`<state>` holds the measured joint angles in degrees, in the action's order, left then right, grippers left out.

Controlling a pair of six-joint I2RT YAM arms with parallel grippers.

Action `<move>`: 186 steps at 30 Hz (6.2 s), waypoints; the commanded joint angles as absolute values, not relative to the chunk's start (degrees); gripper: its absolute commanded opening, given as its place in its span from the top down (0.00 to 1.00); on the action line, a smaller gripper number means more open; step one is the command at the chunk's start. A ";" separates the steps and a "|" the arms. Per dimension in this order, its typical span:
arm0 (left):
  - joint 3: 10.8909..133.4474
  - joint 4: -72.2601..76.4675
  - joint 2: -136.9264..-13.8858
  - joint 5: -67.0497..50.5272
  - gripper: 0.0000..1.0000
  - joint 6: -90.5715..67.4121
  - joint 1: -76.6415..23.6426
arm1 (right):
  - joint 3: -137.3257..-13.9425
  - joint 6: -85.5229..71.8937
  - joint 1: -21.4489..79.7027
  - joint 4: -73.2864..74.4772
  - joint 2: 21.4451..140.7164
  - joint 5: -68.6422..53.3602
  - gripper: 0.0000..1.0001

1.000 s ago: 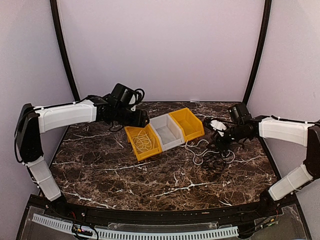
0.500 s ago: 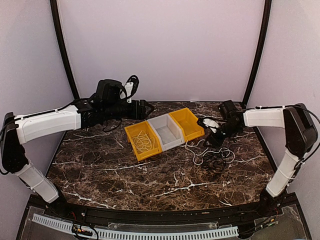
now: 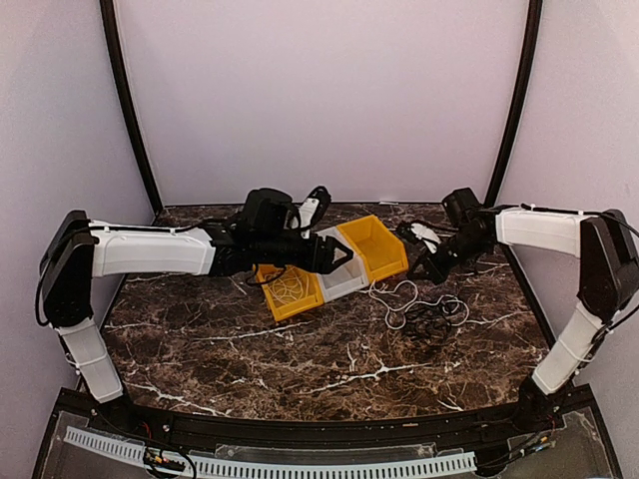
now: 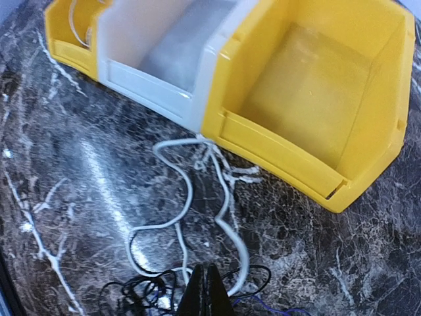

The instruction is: Untangle the cables

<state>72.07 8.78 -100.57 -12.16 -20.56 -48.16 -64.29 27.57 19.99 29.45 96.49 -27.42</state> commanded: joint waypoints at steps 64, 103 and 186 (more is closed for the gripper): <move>85.21 26.07 -119.91 -19.30 0.36 -14.95 -53.61 | -75.00 34.00 18.11 47.95 83.90 -51.97 1.00; 98.56 4.21 -102.70 -6.82 1.00 -12.41 -53.56 | -50.74 42.37 16.06 25.53 94.90 -31.76 0.39; 85.56 -19.26 -94.15 18.10 1.00 -20.50 -42.11 | -53.62 34.89 13.53 27.48 93.59 -28.03 0.40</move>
<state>89.19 -21.80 -97.03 20.82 -16.14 -42.46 -53.98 35.24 13.85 27.86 93.51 -27.00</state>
